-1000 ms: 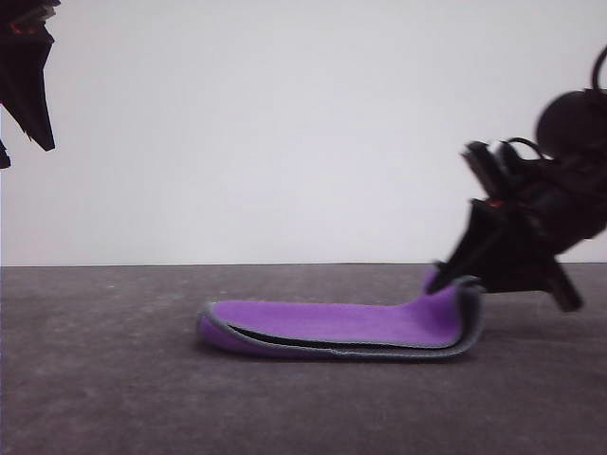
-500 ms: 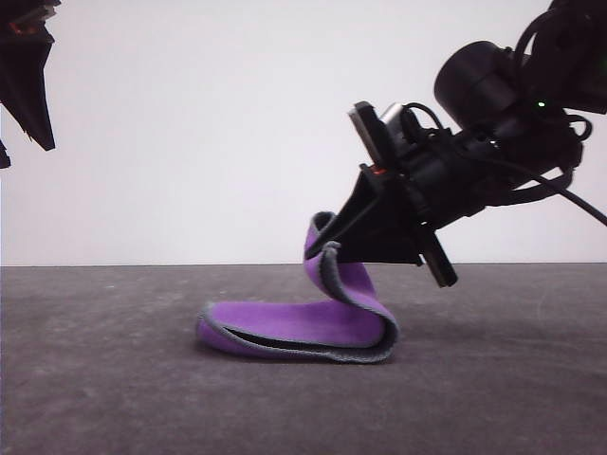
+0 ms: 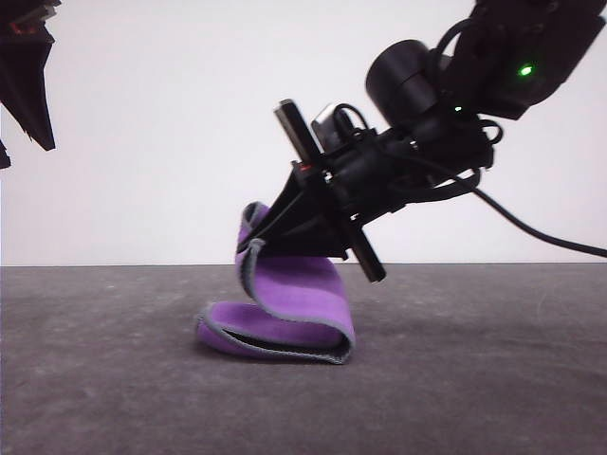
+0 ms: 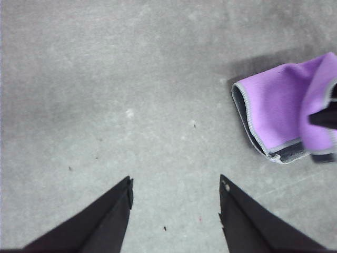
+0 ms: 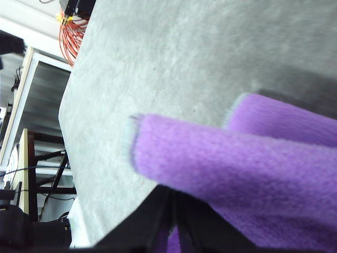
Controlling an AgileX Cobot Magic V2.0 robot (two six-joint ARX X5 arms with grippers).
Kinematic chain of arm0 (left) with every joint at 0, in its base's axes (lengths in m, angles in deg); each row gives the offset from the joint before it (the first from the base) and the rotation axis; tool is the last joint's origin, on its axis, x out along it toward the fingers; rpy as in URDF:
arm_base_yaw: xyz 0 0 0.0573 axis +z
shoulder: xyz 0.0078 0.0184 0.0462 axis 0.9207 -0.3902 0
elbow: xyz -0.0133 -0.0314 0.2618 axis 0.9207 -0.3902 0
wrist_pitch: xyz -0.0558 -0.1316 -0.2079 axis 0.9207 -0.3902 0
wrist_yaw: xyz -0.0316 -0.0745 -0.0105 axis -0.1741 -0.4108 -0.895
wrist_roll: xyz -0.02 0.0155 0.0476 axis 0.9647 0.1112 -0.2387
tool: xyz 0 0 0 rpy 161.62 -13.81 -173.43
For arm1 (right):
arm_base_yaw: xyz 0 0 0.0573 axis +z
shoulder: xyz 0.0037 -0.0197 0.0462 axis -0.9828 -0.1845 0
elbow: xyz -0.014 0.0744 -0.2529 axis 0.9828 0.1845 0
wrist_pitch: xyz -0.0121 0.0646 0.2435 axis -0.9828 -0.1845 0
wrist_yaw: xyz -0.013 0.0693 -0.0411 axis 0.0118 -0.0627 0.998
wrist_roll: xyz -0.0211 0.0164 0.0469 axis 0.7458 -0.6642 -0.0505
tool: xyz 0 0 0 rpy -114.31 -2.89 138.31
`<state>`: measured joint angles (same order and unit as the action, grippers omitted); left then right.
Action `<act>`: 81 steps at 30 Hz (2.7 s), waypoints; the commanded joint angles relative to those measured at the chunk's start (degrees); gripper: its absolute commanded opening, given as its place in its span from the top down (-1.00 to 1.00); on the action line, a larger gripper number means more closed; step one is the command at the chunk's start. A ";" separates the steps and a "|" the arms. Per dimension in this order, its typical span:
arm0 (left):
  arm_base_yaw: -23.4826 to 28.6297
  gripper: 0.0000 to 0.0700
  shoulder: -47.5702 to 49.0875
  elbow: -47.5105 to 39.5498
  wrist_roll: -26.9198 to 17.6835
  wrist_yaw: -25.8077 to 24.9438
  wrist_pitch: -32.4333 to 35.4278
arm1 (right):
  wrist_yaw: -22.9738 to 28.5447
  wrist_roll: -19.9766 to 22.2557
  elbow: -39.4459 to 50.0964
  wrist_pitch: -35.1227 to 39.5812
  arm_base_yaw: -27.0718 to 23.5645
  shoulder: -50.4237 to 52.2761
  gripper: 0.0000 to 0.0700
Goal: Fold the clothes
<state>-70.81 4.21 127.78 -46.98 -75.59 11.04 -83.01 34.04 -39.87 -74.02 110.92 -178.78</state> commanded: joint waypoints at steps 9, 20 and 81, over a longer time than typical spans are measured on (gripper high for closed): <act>0.00 0.09 -0.63 0.48 0.24 -0.07 0.22 | -1.21 -0.47 -1.47 0.53 0.90 -1.76 0.23; 0.02 0.09 -0.63 0.48 0.14 -0.07 0.20 | 1.37 12.04 -1.46 -10.46 -0.57 4.00 0.20; 2.50 0.95 1.96 -3.02 -4.04 0.20 6.00 | 28.94 38.90 -1.34 -56.38 -31.69 41.50 0.99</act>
<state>-68.57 5.70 125.17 -50.30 -75.55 15.54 -54.05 73.60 -40.34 -130.82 79.27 -136.71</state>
